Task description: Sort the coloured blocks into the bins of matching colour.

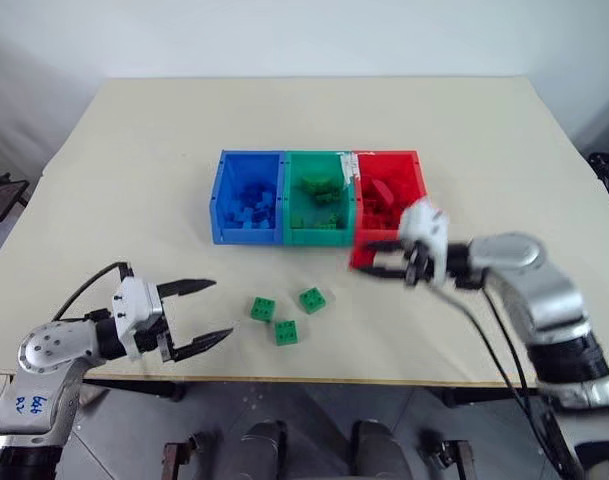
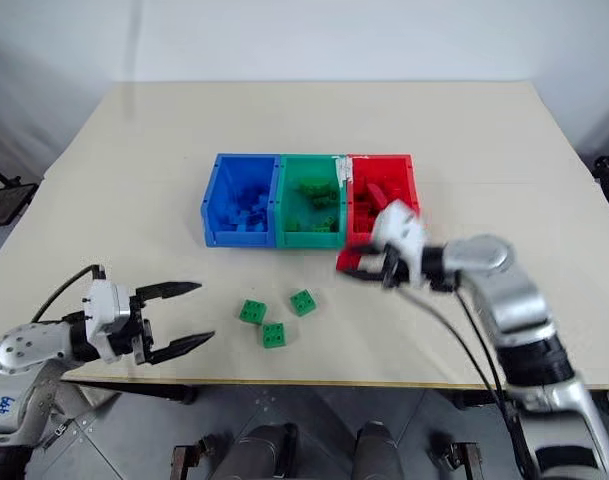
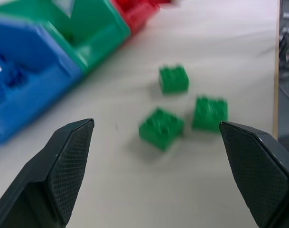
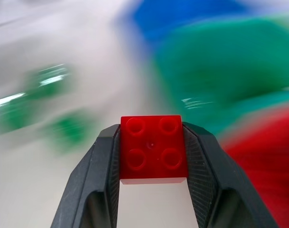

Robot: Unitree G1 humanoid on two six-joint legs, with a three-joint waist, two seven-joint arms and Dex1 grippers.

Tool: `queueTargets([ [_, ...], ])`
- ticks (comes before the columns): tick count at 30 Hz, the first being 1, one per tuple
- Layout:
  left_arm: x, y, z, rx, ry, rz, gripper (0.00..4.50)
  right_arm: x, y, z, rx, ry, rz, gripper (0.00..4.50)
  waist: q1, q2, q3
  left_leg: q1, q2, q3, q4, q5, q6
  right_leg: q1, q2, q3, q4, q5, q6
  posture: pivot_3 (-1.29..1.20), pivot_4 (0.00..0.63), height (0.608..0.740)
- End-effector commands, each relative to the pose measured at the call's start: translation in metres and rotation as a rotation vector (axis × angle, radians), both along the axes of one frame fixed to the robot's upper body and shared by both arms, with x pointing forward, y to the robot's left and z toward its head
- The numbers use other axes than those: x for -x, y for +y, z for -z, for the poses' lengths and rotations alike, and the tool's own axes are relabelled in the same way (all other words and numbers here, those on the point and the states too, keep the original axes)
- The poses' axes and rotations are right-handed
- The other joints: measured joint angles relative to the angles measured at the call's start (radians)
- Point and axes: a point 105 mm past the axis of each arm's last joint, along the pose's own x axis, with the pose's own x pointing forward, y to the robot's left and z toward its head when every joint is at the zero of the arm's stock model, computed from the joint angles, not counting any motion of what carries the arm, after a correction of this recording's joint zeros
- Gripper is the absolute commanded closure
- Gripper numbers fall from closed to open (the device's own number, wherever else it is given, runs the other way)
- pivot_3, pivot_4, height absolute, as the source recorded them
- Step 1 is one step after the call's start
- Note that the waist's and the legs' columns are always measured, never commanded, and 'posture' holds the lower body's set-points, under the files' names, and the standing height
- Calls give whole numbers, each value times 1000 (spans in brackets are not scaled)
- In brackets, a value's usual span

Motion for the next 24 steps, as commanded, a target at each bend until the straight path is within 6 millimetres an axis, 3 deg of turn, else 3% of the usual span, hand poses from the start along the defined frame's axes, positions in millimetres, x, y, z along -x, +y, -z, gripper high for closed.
queueTargets([
  [1, -5, -8, -14, 43, -46, -13, 0, -29, -20, -12, -77, -71, 157, 3046, -3, 0, 0, 0, 0, 0, 0, 0, 0, -1, 0, 0, 0, 0, 0, 0, 150, 740],
  [3, -6, -10, -13, 44, -43, -18, 0, -38, -21, -14, -102, -71, 174, 3046, -14, 0, 0, 0, 0, 1, -1, 0, -1, -1, 2, 0, 1, 0, -1, 0, 150, 740],
  [10, -9, -4, -11, 38, -43, -66, 0, -38, -13, -15, -100, -94, 99, 715, -30, 0, 0, 0, 2, 2, -2, -2, 0, -2, 2, -1, 1, 0, -1, 0, 150, 740],
  [12, -10, 3, -10, 40, -40, -98, 0, -27, -13, -20, -107, -127, 35, 35, -29, 0, 0, 0, 3, 2, -2, -2, 0, -2, 2, -1, 1, 0, -1, 0, 150, 740],
  [14, -9, 12, -8, 42, -18, -122, 0, -2, -9, -24, -127, -153, -114, 10, -26, 0, 0, -1, 3, 2, -2, -2, 0, -2, 3, -1, 0, 0, -1, 0, 150, 740],
  [16, -4, 23, -1, 20, 13, -145, 0, 40, -7, -29, -204, -159, -338, 10, -23, 0, 0, -1, 4, 2, -2, -3, -1, -1, 3, -1, 0, 0, -1, 0, 150, 740],
  [21, 3, 55, 12, -61, 37, -214, 0, 76, -33, 21, 21, -7, -379, 10, -12, 0, 0, -1, 5, 2, 1, -7, 1, 1, 4, -2, -2, 0, -1, 0, 150, 740],
  [24, 1, 75, 16, -106, 36, -269, 0, 90, -45, 35, 53, 47, -375, 10, -3, 0, 0, 0, 6, 5, 2, -7, 1, 1, 5, -1, -4, 0, -1, 0, 150, 740],
])
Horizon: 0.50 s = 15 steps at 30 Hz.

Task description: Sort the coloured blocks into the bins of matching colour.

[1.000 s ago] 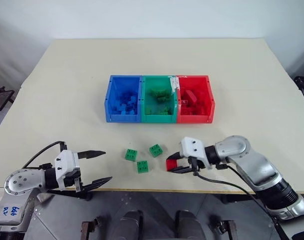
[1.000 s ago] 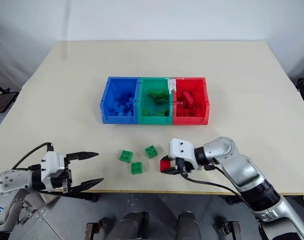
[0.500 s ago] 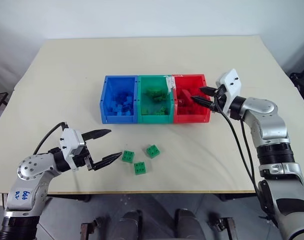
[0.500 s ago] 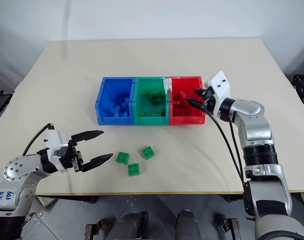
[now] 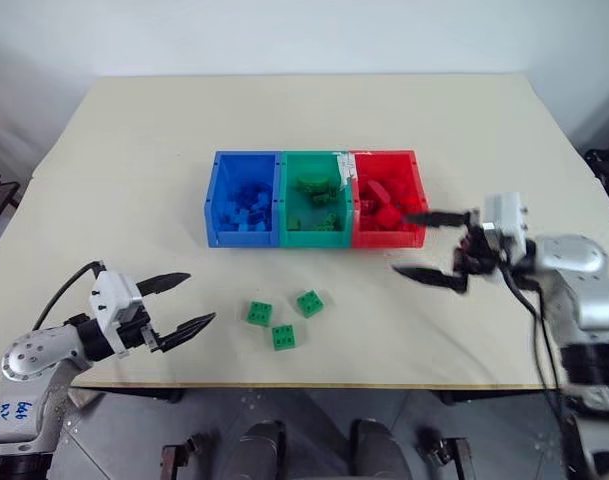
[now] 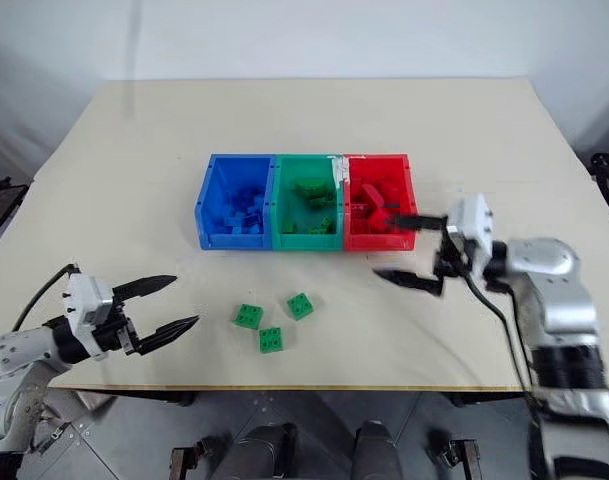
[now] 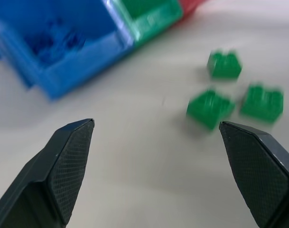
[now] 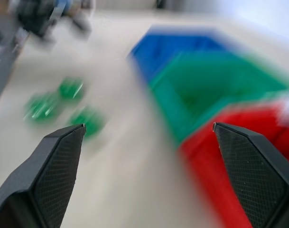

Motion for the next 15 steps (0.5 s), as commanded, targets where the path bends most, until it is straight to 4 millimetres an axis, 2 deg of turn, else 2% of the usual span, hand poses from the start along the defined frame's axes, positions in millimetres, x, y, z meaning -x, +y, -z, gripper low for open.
queueTargets([
  [1, -3, 25, -5, -58, -40, -65, 0, 15, -9, -3, 28, -30, -22, 10, 2, 0, 0, 1, 2, 2, 1, 0, -1, 0, 1, 0, -1, 0, 0, 0, 150, 740],
  [4, -5, 33, -5, -81, -40, -69, 0, 17, -20, 4, 52, -60, 16, 10, 3, 0, 0, 2, 5, 5, 1, -1, -2, 0, 3, 1, -1, 0, -2, 0, 150, 740],
  [6, -5, 11, -10, -77, -30, 32, 0, 16, -21, 1, 21, -91, 57, 10, 5, 0, 0, 2, 6, 6, 1, -1, -2, 0, 3, 1, 0, 0, -2, 0, 150, 740],
  [9, -4, -25, -16, -33, 19, 147, 0, 23, -25, 8, 23, -81, 74, 10, 13, 0, 0, 2, 6, 5, 2, -1, -2, 0, 3, 1, 0, 0, -2, 0, 150, 740],
  [12, -4, -63, -13, -136, 51, 225, 0, 29, -25, 11, 20, -56, 82, 10, 18, 0, 0, 2, 6, 5, 2, -2, -2, 0, 4, 1, 0, 1, -2, 0, 150, 740],
  [15, -14, -91, -10, -210, 97, 210, 0, 31, -23, 11, 13, -57, 102, 10, 18, 0, 0, 2, 6, 6, 2, -2, -2, 0, 4, 2, 1, 1, -2, 0, 150, 740],
])
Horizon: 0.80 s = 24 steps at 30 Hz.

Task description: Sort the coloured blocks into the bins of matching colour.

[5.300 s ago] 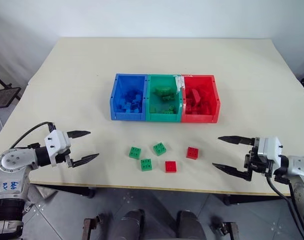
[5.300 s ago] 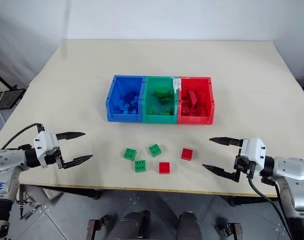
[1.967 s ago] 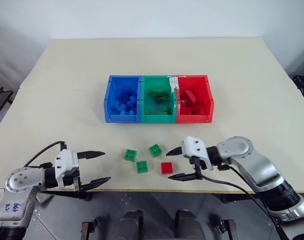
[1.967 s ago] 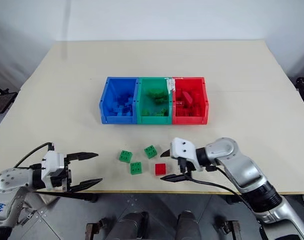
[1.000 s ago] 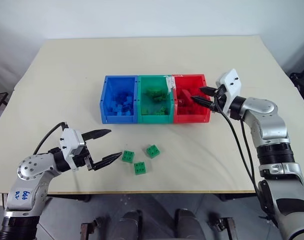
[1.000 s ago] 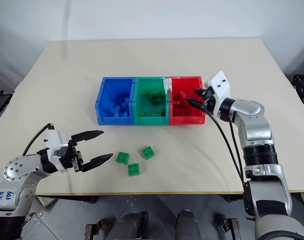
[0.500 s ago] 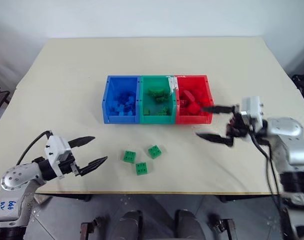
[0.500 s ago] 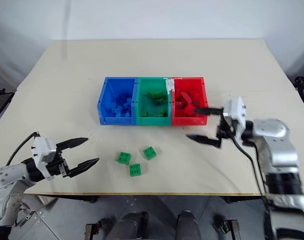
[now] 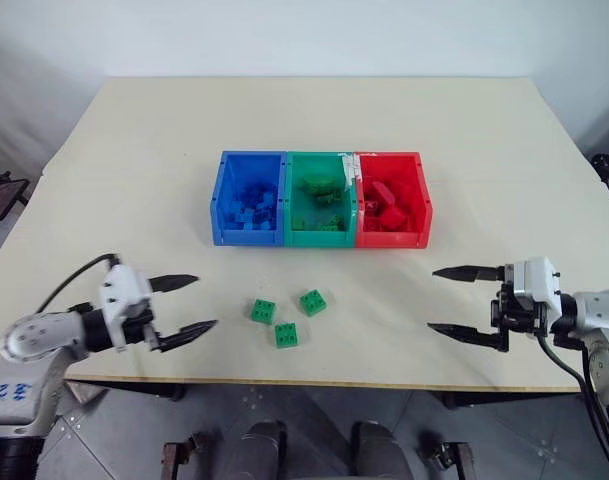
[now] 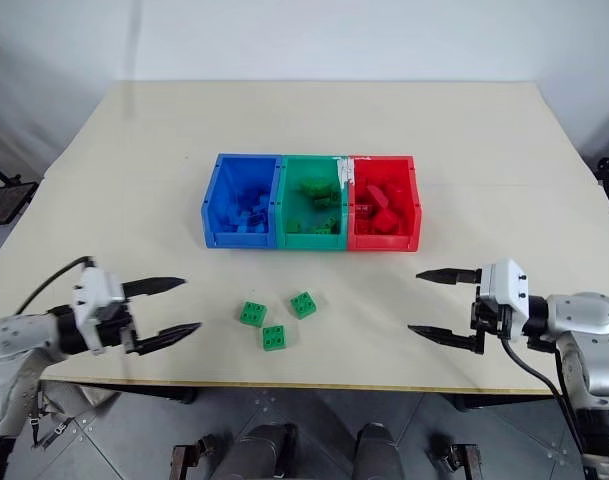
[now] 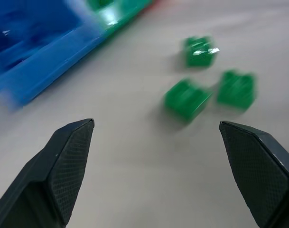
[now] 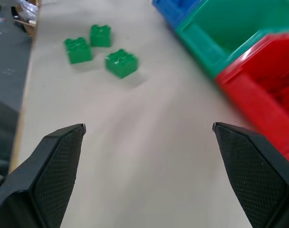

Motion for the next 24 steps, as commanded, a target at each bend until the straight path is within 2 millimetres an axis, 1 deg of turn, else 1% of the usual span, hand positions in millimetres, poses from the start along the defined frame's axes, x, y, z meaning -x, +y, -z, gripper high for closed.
queueTargets([
  [1, -11, -31, -6, -60, 15, -31, 0, 4, 2, -13, -15, -59, 15, 10, 1, 0, 0, 0, 0, 0, 0, 0, 0, 0, 0, 0, 0, 0, 0, 0, 150, 740],
  [3, -18, -51, -12, -53, 46, -45, 0, 8, 6, -10, -17, -54, 19, 10, 3, 0, 0, 0, 1, 0, 1, 0, 0, 0, 1, 0, 1, 0, 0, 0, 150, 740],
  [5, -23, -67, -14, -63, 83, -52, 0, 11, 10, -7, -23, -50, 23, 10, 2, 0, 0, 0, 1, 0, 2, 0, 0, 0, 2, 0, 3, 0, 0, 0, 150, 740],
  [7, -30, -83, -12, -79, 126, -74, 0, 14, 14, -5, -34, -46, 27, 10, 7, -1, 0, 0, 0, 0, 2, 0, 0, 0, 2, 0, 3, 0, 0, 0, 150, 740],
  [8, -34, -91, -7, -121, 142, -76, 0, 15, 17, -4, -37, -47, 27, 10, 9, -1, 0, -1, 0, 0, 3, 0, 0, 0, 2, 0, 4, 0, 0, 0, 150, 740],
  [11, -38, -103, -2, -180, 175, -85, 0, 16, 23, -5, -52, -59, 36, 10, 9, -1, 1, -1, 0, 1, 5, -1, 0, 0, 2, 0, 3, 0, 0, 0, 150, 740],
  [15, -36, -111, -4, -203, 212, -69, 0, 16, 26, -6, -69, -72, 63, 10, 11, -1, 1, -2, 0, 0, 8, -1, -1, 0, 3, 0, 2, 0, 0, 0, 150, 740],
  [18, -37, -109, 4, -252, 225, -83, 0, 18, 28, -4, -70, -73, 71, 10, 14, -1, 1, -2, 0, 0, 9, -2, 0, 0, 3, 1, 2, 0, 0, 0, 150, 740],
  [21, -37, -110, 10, -267, 236, -84, 0, 19, 29, -3, -70, -75, 75, 10, 15, -2, 1, -2, 0, 0, 9, -2, 0, 0, 3, 1, 2, 0, 0, 0, 150, 740],
  [24, -39, -113, 15, -259, 246, -96, 554, 18, 30, -3, -74, -85, 82, 0, 15, -2, 1, -2, 0, 0, 10, -2, 0, 0, 3, 1, 2, 0, 0, 0, 150, 740],
])
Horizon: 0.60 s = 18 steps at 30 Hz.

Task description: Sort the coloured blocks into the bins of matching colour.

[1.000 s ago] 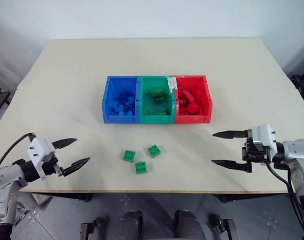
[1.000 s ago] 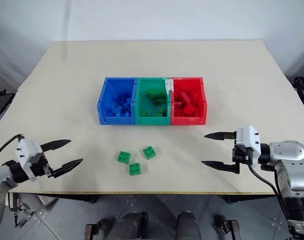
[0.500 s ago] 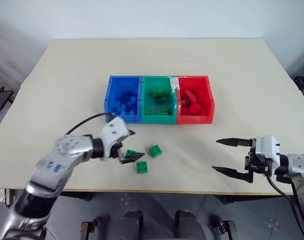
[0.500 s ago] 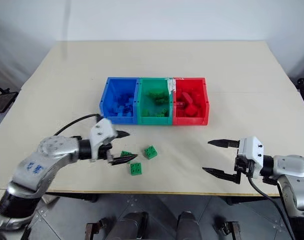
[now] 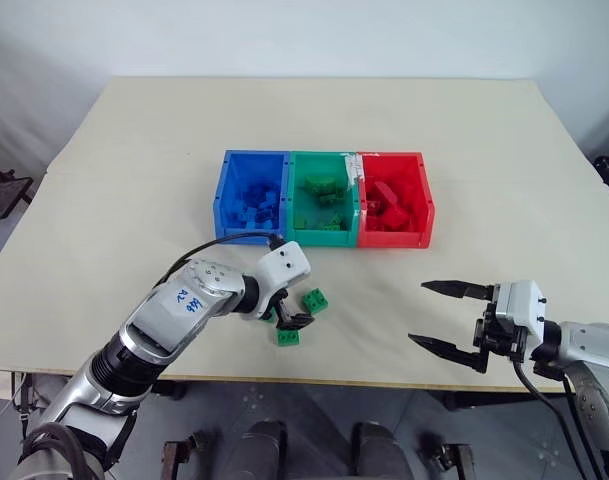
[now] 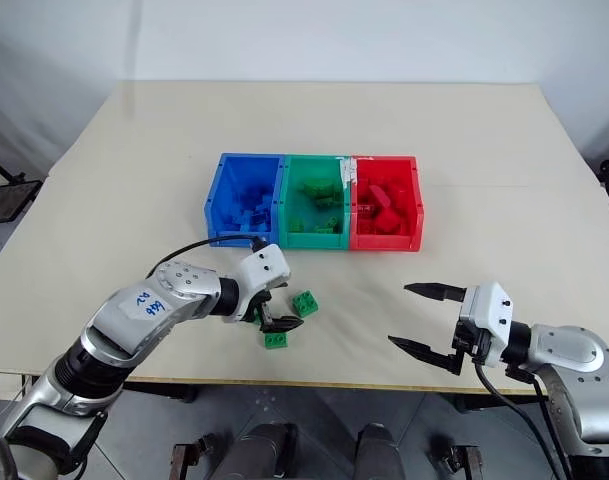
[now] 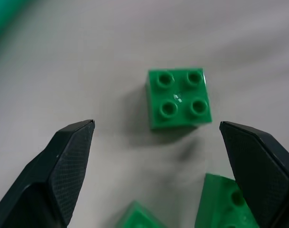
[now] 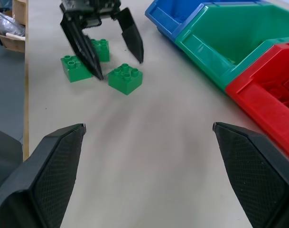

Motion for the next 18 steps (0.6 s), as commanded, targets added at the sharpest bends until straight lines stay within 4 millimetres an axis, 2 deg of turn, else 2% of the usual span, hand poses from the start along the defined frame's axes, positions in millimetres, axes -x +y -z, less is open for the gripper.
queueTargets([
  [1, -1, -4, 2, 13, -4, -9, 847, 2, 5, -8, -3, -51, -13, 0, 0, 0, 0, 0, 0, 0, 0, 0, 0, 0, 0, 0, 0, 0, 0, 0, 150, 740],
  [8, -3, -13, 0, 76, -30, 19, 3018, 0, 6, -8, 1, -59, -6, 0, 2, 0, 0, 0, 0, 0, 1, 0, 0, 0, 0, 0, 0, 0, 0, 0, 150, 740],
  [15, -22, -6, -26, 206, -209, 72, 3018, 2, -2, -12, -31, -75, 53, 0, 2, 0, 0, 0, 0, 0, 1, 0, 0, 0, 0, 0, 0, 0, 0, 0, 150, 740],
  [18, -31, -9, -58, 353, -339, 106, 3018, 1, -9, -20, -105, -98, 146, 0, 2, 0, 0, 0, 0, 0, 1, 0, 0, 0, 0, 0, 0, 0, 0, 0, 150, 740],
])
